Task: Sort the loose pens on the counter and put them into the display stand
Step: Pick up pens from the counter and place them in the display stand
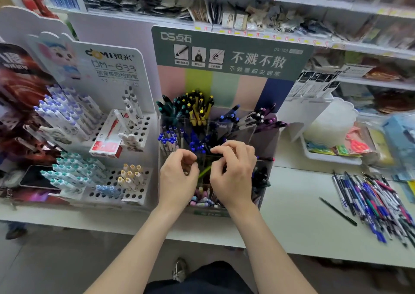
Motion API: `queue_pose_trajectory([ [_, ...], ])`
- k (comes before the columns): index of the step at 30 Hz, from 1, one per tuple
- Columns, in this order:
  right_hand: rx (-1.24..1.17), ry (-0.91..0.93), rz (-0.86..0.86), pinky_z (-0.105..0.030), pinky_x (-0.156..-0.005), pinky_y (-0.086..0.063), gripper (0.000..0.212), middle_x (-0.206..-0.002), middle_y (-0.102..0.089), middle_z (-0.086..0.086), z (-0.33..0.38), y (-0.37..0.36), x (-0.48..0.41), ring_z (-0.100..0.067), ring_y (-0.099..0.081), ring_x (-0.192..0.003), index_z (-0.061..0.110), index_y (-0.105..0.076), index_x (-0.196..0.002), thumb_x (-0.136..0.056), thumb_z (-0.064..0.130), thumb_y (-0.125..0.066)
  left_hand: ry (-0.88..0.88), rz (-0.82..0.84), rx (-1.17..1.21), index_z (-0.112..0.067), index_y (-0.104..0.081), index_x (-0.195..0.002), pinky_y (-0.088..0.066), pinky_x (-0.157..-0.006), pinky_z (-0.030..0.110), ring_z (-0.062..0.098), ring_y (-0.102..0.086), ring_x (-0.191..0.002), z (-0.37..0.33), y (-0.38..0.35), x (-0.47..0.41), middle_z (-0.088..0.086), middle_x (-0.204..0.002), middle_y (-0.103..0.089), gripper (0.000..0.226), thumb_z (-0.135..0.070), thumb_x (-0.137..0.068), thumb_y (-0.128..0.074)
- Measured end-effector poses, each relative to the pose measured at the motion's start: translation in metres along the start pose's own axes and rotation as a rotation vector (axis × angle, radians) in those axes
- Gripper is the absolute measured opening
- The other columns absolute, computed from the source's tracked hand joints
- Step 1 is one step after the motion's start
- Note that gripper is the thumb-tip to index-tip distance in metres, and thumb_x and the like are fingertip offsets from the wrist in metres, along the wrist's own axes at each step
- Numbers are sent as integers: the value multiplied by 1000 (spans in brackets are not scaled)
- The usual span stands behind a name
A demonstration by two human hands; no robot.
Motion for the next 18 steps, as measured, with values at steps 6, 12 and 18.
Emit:
queue_pose_trajectory([
  [6,33,-56,15,-38,-87,-42,27,-105,-63,3,-20,21,12,-23,-55,-103,20,-76,-95,-83,3,-59,-76,234,49,-29,-70,-93,-56,-70,26,9,-68,-78,-17,-29,14,-13,-84,-70,17,-13,-92,-76],
  [12,88,-161,37,-36,-86,-41,26,-102,-65,6,-65,69,37,-20,-57,-103,21,-75,-94,-83,6,-57,-171,522,-11,-28,-72,-98,-47,-69,15,0,-65,-81,-42,-83,40,-19,-85,-70,10,-21,-92,-74],
  [18,177,-333,26,-35,-88,-42,28,-98,-68,11,-135,129,70,-17,-59,-99,23,-73,-95,-83,3,-59,-179,765,-56,-33,-69,-94,-53,-69,22,4,-65,-71,-77,-154,73,-17,-84,-71,10,-23,-92,-70],
])
Point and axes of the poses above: each hand's wrist, its own x-axis away from the middle knuckle, its own y-axis out of the back of the hand, z = x × y, the point moved 2 cm from there along -x, towards the middle knuckle
